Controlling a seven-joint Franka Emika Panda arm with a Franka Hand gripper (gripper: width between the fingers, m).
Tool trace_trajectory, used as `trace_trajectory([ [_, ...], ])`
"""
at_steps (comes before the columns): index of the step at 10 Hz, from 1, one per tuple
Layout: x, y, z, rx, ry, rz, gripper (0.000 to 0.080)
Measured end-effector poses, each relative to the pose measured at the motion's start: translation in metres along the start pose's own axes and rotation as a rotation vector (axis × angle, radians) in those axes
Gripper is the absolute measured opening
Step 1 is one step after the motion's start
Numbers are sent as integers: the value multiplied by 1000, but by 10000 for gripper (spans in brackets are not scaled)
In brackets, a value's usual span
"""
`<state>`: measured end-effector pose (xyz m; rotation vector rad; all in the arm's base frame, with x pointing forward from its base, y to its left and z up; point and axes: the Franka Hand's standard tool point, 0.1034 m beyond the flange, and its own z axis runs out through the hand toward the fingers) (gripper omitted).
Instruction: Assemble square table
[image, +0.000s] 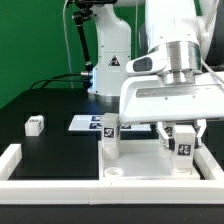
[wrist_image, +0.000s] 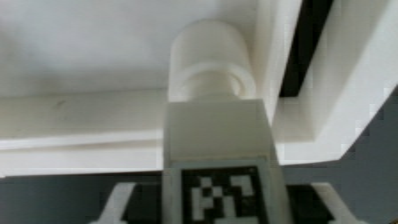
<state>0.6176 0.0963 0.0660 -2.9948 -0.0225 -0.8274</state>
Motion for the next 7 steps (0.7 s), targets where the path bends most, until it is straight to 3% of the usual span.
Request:
trace_trajectory([
  [3,0,0,0,0,0,0,291],
  [4,0,0,0,0,0,0,477],
  [5,0,0,0,0,0,0,591],
  [7,0,0,0,0,0,0,633],
])
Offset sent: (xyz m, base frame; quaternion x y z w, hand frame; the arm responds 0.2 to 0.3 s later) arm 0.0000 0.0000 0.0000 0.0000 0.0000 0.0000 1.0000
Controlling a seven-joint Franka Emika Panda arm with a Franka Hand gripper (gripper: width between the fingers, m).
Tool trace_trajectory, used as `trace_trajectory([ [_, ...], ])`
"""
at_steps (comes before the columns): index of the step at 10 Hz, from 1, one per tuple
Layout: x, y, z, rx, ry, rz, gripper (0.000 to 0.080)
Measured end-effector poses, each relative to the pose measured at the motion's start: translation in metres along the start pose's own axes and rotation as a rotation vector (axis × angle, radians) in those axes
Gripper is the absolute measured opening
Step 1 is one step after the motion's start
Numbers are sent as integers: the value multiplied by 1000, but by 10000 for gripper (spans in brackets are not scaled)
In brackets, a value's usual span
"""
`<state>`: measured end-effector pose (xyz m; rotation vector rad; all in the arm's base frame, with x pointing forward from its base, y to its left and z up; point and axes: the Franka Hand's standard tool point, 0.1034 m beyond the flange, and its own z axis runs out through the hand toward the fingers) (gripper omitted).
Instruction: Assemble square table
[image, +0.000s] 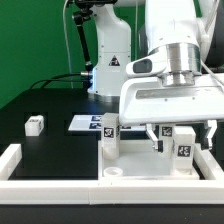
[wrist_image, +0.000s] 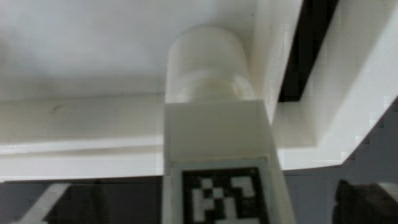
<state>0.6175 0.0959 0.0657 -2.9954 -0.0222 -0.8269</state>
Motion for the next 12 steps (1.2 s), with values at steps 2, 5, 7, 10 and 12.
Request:
trace_trajectory([
  [2,0,0,0,0,0,0,646],
  [5,0,1,0,-1,0,1,649],
  [7,5,-3,-19,18,-126,15,649],
  [10,13,-1,-27,25,-235,20,649],
  [12,16,-1,-25,46,-399,32,649],
])
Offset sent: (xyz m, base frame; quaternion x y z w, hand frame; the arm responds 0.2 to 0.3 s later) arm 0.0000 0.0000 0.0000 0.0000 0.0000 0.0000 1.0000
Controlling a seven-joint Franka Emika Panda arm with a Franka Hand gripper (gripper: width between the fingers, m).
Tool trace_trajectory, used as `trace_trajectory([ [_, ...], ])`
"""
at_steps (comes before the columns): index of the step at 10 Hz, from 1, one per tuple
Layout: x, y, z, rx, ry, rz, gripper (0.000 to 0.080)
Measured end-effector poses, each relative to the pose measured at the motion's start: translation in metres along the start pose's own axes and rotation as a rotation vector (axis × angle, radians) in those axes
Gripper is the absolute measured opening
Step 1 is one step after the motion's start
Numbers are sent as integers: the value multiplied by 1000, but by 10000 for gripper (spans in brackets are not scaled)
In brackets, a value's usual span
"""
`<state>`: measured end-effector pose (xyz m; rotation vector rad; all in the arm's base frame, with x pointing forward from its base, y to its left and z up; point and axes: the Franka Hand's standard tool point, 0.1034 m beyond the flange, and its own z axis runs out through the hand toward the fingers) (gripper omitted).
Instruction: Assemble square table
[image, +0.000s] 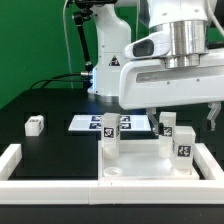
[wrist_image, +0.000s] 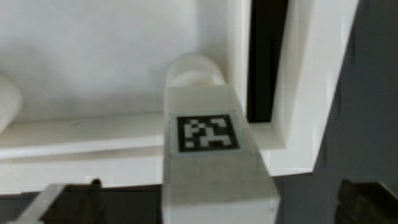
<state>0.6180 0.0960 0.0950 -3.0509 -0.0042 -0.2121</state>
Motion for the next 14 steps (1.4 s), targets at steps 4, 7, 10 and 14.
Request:
trace_trajectory([
  [4,0,4,6,16,-153,14,649],
  [7,1,8,11,13,-167,18,649],
  [10,8,14,12,5,-165,35,649],
  [14,7,14,12,-10,-166,230,335],
])
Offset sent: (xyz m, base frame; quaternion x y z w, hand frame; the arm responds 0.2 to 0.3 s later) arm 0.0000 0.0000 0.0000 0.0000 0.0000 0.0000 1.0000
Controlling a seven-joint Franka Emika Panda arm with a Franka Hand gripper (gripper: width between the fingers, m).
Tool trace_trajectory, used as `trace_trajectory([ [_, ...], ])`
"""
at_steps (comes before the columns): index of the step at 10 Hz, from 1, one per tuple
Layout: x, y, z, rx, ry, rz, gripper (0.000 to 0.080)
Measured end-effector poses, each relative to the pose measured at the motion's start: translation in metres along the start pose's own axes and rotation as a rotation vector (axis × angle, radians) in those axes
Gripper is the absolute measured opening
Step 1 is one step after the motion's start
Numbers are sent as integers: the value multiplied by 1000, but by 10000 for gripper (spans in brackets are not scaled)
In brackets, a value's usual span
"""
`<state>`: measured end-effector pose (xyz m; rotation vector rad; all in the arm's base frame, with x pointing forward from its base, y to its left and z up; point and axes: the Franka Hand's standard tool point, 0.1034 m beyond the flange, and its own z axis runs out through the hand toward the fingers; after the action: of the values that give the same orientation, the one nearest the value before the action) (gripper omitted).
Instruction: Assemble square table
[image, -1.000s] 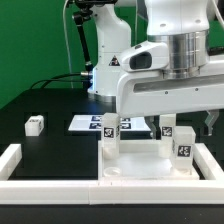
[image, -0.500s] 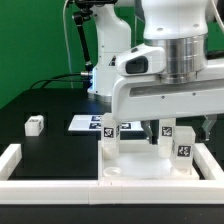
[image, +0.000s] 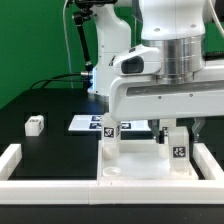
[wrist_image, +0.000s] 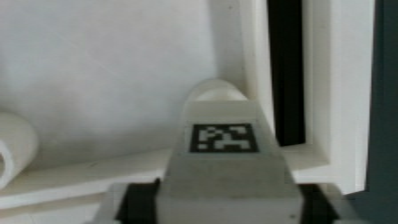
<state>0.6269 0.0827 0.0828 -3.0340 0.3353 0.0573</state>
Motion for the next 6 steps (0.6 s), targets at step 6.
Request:
trace_trajectory([
  [6,-3,-15,2,8,13,561,290],
])
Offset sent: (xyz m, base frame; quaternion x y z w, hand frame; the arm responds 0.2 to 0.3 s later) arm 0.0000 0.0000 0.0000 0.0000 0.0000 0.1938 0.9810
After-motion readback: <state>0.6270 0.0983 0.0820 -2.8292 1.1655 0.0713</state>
